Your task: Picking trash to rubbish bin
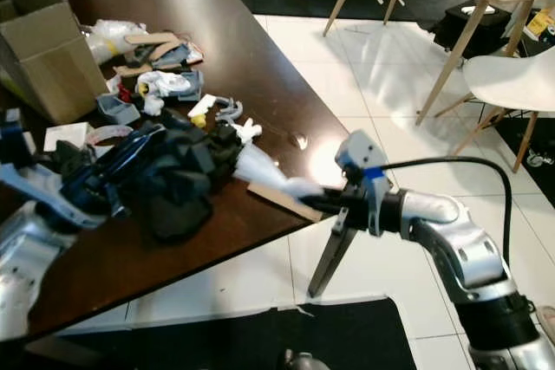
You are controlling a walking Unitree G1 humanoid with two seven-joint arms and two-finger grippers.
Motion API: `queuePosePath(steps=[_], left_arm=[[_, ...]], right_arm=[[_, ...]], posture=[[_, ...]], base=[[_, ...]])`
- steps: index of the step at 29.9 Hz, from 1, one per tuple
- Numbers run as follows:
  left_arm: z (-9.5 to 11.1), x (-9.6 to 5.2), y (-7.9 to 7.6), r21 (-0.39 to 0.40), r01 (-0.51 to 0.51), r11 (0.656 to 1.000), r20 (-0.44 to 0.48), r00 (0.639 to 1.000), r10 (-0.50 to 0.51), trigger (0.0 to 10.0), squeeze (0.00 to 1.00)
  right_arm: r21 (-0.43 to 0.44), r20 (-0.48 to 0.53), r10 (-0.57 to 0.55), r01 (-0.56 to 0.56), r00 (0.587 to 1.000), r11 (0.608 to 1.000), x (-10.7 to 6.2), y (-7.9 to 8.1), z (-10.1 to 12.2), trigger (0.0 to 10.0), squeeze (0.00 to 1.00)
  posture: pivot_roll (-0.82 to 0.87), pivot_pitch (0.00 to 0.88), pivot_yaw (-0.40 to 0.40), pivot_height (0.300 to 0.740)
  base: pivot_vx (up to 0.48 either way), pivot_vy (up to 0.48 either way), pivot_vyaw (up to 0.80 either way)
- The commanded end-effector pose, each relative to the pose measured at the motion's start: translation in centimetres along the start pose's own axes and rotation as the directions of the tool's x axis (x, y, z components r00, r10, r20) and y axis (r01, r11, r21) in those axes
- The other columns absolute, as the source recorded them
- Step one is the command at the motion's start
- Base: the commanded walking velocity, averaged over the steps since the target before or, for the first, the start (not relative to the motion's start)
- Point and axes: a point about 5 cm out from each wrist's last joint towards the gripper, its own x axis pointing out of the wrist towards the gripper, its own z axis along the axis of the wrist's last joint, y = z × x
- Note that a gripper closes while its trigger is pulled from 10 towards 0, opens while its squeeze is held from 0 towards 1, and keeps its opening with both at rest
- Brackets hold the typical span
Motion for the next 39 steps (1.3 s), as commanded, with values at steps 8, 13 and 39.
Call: queuePosePath(steps=[8, 13, 39], left_arm=[[-2.1, 0.0, -1.0, -0.097, 0.034, 0.995, -0.070, 0.997, -0.041, 10.0, 0.00], [-3.7, -0.2, -1.2, -0.145, 0.015, 0.989, -0.121, 0.992, -0.032, 10.0, 0.00], [-6.3, -1.0, -2.3, -0.233, 0.056, 0.971, -0.167, 0.981, -0.097, 10.0, 0.00]], right_arm=[[0.049, 0.088, -0.287, 0.284, 0.954, 0.958, 0.6, -3.1, 0.2, 10.0, 0.00], [0.087, 0.139, -0.381, 0.372, 0.914, 0.924, 1.2, -4.0, 0.6, 10.0, 0.00], [0.083, 0.154, 0.217, -0.231, 0.964, 0.969, 2.7, 3.4, -1.2, 10.0, 0.00]], posture=[[0.04, 0.131, -0.040, 0.740], [0.04, 0.121, -0.037, 0.740], [0.05, 0.110, -0.038, 0.740]], base=[[0.000, 0.000, 0.00], [0.000, 0.000, 0.00], [-0.280, 0.000, 0.00]])
